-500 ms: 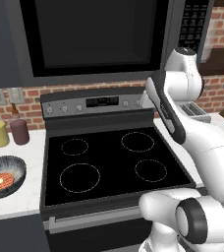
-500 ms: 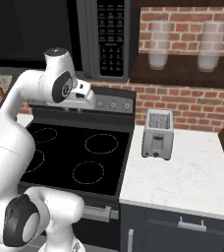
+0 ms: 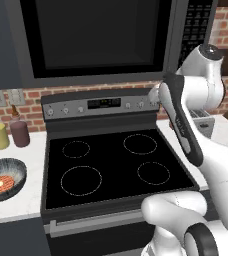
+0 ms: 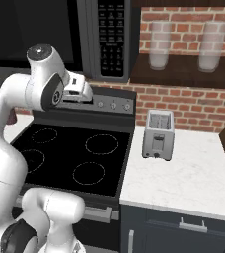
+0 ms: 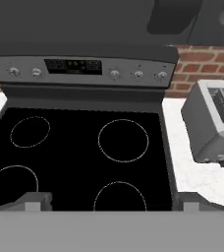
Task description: Open the microwave, place the bowl with waffle inside the microwave, then close the microwave door and turn it on.
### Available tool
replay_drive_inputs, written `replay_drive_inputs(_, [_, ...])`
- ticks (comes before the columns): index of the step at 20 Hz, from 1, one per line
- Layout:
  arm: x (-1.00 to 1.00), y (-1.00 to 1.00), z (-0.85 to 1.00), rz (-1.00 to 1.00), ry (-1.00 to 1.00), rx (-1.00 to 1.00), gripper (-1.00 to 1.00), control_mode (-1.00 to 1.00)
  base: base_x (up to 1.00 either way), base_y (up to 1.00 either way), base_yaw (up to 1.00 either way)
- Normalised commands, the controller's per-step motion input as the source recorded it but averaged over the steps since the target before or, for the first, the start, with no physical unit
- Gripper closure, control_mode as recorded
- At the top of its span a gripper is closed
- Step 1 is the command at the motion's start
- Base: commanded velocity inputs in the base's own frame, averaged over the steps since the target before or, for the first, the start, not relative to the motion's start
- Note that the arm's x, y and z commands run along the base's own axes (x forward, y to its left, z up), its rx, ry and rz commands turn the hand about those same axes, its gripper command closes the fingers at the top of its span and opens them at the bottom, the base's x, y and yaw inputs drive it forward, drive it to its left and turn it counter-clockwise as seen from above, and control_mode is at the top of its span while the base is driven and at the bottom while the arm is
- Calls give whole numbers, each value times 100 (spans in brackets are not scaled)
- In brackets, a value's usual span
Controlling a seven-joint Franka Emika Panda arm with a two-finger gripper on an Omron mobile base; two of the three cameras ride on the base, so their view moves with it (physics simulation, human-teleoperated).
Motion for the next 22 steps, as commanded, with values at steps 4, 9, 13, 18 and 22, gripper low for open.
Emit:
replay_drive_inputs(4, [-51, 0, 83, 0, -47, -5, -100, -100, 0, 0, 0])
replay_drive_inputs(9, [-16, 0, 71, -4, -13, -4, -100, -100, 0, 0, 0])
replay_drive_inputs(13, [0, 0, 65, -2, 4, 0, -100, -100, 0, 0, 0])
replay_drive_inputs(18, [6, -5, 60, 0, 5, 0, -100, -100, 0, 0, 0])
replay_drive_inputs(22, [6, -9, 13, 0, -18, 0, -100, -100, 0, 0, 0])
